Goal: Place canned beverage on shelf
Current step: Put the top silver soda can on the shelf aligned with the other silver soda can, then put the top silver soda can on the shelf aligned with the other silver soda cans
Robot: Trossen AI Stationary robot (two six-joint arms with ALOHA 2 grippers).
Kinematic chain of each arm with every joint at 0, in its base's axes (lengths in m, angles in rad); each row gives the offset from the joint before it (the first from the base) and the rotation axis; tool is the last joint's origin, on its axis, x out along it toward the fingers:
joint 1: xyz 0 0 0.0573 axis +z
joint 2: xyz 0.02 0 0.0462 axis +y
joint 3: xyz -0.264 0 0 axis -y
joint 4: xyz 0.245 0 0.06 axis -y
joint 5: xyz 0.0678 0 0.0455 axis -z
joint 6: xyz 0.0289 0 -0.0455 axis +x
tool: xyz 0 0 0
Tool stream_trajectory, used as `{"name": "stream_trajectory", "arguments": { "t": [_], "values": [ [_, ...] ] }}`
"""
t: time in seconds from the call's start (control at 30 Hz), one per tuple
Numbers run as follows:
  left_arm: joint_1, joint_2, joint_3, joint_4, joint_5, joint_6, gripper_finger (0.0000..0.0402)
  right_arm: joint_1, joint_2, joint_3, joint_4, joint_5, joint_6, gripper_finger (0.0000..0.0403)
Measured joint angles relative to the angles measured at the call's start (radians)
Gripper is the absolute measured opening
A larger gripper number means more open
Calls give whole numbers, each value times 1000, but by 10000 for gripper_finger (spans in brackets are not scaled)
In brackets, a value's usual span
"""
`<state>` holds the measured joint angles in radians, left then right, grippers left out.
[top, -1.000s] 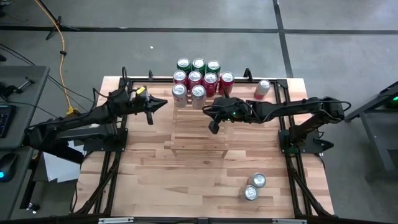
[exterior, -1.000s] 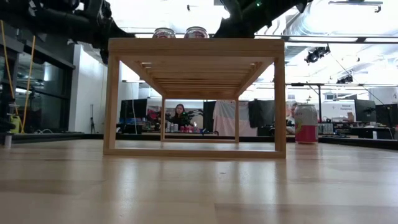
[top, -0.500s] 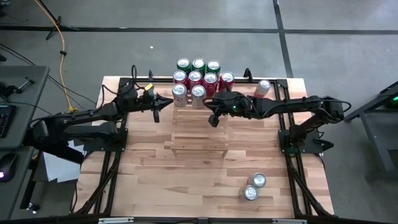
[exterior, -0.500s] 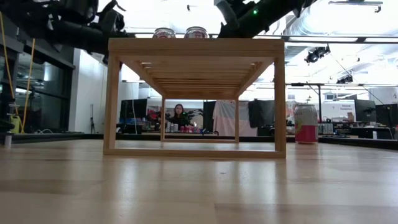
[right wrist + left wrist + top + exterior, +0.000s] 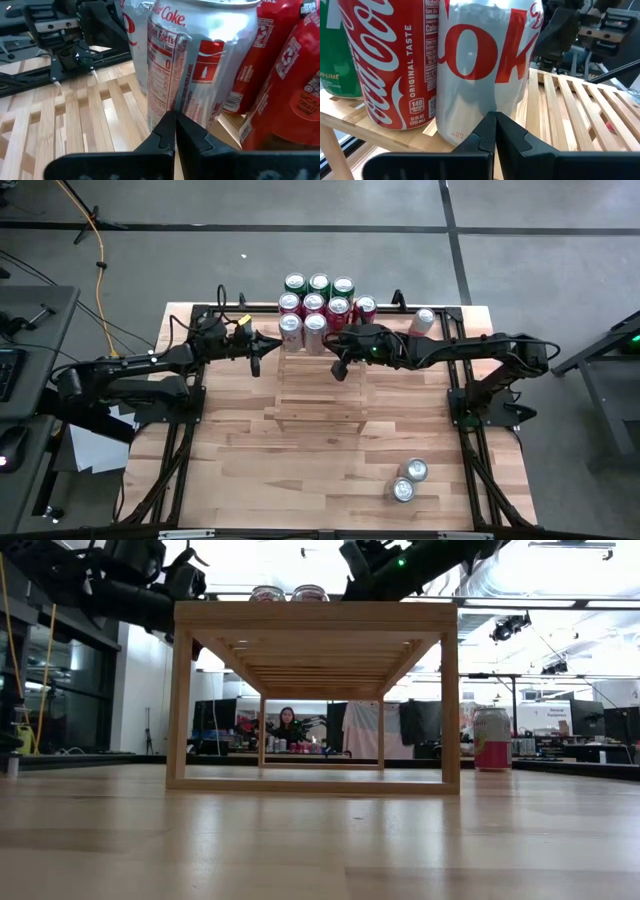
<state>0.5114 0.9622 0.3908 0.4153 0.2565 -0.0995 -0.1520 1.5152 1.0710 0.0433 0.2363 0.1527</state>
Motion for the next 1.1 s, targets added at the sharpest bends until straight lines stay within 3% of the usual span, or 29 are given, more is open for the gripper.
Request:
{"name": "stream_trajectory", "arguments": {
  "t": [0.27,0.67,0.9,1.1],
  "values": [
    [0,-40,0,-7,2,-17,0,-1,-6,1,-25,6,-25,0],
    [-5,-219,2,-110,3,-113,0,39,-132,2,-311,19,18,0],
    [-61,-265,42,-110,3,-183,0,110,-272,-9,-532,72,82,0],
    [-145,-278,76,-109,-19,-239,0,181,-448,-87,-662,180,173,0]
  ]
}}
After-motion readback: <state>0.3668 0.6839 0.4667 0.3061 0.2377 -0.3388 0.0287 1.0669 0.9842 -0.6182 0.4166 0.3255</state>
